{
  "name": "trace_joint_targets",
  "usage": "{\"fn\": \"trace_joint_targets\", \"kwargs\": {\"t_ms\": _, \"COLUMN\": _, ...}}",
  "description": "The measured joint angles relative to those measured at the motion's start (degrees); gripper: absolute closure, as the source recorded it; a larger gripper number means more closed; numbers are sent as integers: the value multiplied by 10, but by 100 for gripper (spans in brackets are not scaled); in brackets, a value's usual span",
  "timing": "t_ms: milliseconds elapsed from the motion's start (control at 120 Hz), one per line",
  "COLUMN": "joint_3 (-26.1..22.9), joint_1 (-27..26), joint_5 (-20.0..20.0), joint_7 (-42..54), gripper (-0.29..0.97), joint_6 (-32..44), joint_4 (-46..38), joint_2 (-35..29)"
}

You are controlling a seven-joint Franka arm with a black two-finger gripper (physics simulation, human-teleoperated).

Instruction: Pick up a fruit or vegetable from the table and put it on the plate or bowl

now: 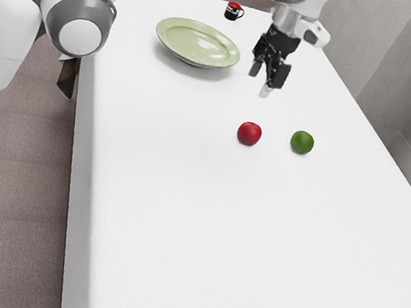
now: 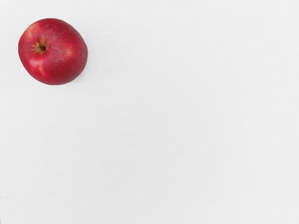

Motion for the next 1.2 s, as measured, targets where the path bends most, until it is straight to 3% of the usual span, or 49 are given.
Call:
{"fn": "trace_joint_targets", "kwargs": {"t_ms": 317, "joint_3": 1, "joint_1": 3, "joint_5": -8, "joint_7": -2, "gripper": 0, "joint_6": 41, "joint_4": 3, "joint_2": 1}}
{"fn": "trace_joint_targets", "kwargs": {"t_ms": 433, "joint_3": 30, "joint_1": 5, "joint_5": -15, "joint_7": -5, "gripper": 0, "joint_6": 75, "joint_4": 4, "joint_2": 5}}
{"fn": "trace_joint_targets", "kwargs": {"t_ms": 817, "joint_3": 46, "joint_1": 36, "joint_5": -36, "joint_7": -10, "gripper": 0, "joint_6": 204, "joint_4": 2, "joint_2": 99}}
{"fn": "trace_joint_targets", "kwargs": {"t_ms": 1200, "joint_3": 45, "joint_1": 47, "joint_5": -48, "joint_7": -10, "gripper": 0, "joint_6": 199, "joint_4": 0, "joint_2": 133}}
